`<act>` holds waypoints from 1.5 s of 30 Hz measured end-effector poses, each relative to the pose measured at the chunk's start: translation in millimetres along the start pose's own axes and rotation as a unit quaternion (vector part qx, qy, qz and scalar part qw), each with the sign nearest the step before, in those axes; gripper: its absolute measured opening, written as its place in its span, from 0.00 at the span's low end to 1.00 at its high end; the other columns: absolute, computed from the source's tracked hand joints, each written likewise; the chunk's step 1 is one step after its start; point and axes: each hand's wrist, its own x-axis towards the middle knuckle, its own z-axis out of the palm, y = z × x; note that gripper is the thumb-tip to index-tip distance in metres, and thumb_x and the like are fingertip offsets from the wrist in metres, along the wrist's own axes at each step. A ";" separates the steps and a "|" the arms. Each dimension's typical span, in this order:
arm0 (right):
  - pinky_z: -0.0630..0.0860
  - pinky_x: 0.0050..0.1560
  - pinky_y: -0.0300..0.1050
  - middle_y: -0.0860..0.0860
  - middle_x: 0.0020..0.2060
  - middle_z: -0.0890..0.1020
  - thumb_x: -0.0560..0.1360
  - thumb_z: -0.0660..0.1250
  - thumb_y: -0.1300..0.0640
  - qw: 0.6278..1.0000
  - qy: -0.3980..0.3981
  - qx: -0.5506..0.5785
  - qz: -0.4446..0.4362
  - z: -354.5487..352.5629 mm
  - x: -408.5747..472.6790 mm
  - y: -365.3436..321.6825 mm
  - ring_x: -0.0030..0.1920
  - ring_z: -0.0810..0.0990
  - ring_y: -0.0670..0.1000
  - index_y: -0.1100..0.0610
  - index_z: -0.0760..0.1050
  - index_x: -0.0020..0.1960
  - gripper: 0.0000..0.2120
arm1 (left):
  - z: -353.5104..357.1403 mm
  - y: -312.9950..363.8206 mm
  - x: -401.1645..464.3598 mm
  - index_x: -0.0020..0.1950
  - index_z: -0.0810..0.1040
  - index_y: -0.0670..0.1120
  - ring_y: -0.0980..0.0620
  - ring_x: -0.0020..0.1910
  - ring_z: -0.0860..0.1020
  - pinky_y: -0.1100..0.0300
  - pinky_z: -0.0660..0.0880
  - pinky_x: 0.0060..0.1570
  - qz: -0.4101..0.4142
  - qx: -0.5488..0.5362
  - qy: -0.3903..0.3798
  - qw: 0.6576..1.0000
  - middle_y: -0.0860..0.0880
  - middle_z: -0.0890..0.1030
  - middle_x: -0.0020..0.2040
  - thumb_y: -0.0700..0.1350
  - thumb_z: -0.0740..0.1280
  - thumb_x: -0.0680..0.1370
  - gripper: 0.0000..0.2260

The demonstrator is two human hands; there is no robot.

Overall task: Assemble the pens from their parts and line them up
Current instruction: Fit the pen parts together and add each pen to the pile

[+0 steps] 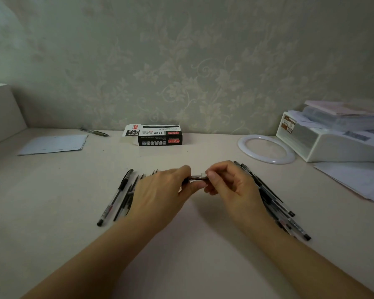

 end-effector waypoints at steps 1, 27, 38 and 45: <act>0.80 0.45 0.41 0.50 0.40 0.85 0.78 0.67 0.59 0.999 0.008 -0.035 -0.012 -0.9 0.2 0.6 0.41 0.84 0.48 0.55 0.77 0.49 0.01 | 0.8 1.2 -0.4 0.42 0.62 0.55 0.55 0.28 0.68 0.62 0.54 0.24 -0.004 -0.012 0.001 1.000 0.58 0.67 0.30 0.68 0.46 0.76 0.19; 0.73 0.40 0.31 0.42 0.37 0.82 0.77 0.64 0.45 0.988 -0.014 -0.152 -0.029 -1.5 -1.2 1.7 0.39 0.80 0.42 0.51 0.76 0.46 0.10 | -2.6 6.3 -3.3 0.53 0.77 0.46 0.50 0.42 0.75 0.50 0.74 0.40 0.071 -0.137 -0.014 0.988 0.50 0.75 0.47 0.43 0.65 0.79 0.05; 0.81 0.50 0.44 0.49 0.41 0.84 0.76 0.71 0.60 0.998 -0.050 -0.022 0.009 -9.0 3.6 3.4 0.44 0.83 0.49 0.50 0.79 0.46 0.06 | -0.3 4.9 -3.2 0.55 0.79 0.49 0.51 0.41 0.76 0.47 0.75 0.38 0.039 -0.165 -0.021 0.985 0.54 0.76 0.44 0.51 0.59 0.81 0.11; 0.78 0.44 0.40 0.47 0.39 0.84 0.76 0.65 0.43 0.997 -0.038 -0.064 0.009 -4.9 1.3 2.4 0.40 0.82 0.44 0.50 0.78 0.46 0.10 | -0.2 5.2 -4.4 0.56 0.77 0.50 0.52 0.40 0.75 0.49 0.75 0.36 0.046 -0.149 -0.016 0.988 0.54 0.75 0.46 0.51 0.57 0.81 0.12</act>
